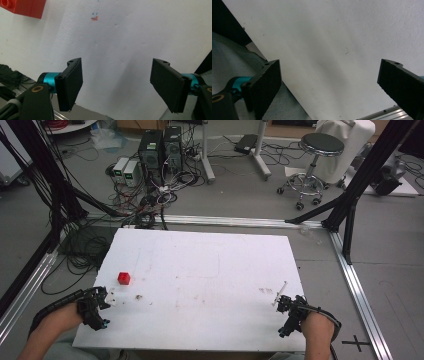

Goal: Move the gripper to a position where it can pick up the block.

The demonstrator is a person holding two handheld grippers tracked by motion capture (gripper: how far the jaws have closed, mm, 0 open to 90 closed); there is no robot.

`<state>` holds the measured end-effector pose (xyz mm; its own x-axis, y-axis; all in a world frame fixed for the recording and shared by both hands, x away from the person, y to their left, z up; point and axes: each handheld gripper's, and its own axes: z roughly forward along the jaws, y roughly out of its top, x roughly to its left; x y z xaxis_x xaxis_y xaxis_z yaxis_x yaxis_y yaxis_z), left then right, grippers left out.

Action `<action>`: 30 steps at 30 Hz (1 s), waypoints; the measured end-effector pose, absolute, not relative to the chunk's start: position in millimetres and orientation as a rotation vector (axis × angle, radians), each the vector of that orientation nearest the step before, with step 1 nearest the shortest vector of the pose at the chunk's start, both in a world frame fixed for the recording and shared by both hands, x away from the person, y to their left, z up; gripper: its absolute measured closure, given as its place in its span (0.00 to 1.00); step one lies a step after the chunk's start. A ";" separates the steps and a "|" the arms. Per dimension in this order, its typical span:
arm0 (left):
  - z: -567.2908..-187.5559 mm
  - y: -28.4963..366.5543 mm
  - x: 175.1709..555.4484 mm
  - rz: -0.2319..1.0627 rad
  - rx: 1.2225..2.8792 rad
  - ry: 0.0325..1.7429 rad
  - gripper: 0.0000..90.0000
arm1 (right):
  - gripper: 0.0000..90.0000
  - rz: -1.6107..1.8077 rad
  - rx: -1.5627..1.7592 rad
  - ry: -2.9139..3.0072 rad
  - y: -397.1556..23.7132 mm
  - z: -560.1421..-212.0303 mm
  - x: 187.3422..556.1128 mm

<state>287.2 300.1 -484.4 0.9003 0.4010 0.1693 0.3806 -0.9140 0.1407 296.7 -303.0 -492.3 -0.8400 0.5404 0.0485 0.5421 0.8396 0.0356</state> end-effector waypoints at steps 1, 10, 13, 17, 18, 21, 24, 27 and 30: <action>-483.7 302.4 289.8 0.282 2.972 0.575 0.29 | 0.05 -0.079 -0.878 -2.977 -303.2 -492.1 296.5; -479.1 309.5 303.0 0.262 3.020 0.418 0.30 | 0.05 -0.082 -0.869 -2.980 -303.9 -493.1 296.5; -477.2 312.2 310.1 0.264 3.026 0.368 0.30 | 0.05 -0.082 -0.876 -2.975 -303.8 -493.4 296.3; -475.8 312.7 316.8 0.247 3.056 0.288 0.30 | 0.05 -0.077 -0.871 -2.975 -303.8 -493.4 296.0; -475.5 312.8 318.6 0.242 3.056 0.266 0.30 | 0.05 -0.077 -0.871 -2.976 -303.8 -493.4 295.9; -474.2 313.2 324.3 0.248 3.077 0.213 0.30 | 0.05 -0.082 -0.872 -2.976 -304.5 -493.8 296.4; -472.8 314.6 330.1 0.224 3.083 0.163 0.30 | 0.05 -0.072 -0.870 -2.976 -303.6 -493.9 296.1; -470.7 315.8 336.0 0.220 3.090 0.119 0.30 | 0.05 -0.076 -0.866 -2.981 -303.3 -493.9 296.6; -469.3 316.3 339.2 0.214 3.086 0.106 0.30 | 0.05 -0.081 -0.868 -2.979 -303.4 -493.6 296.5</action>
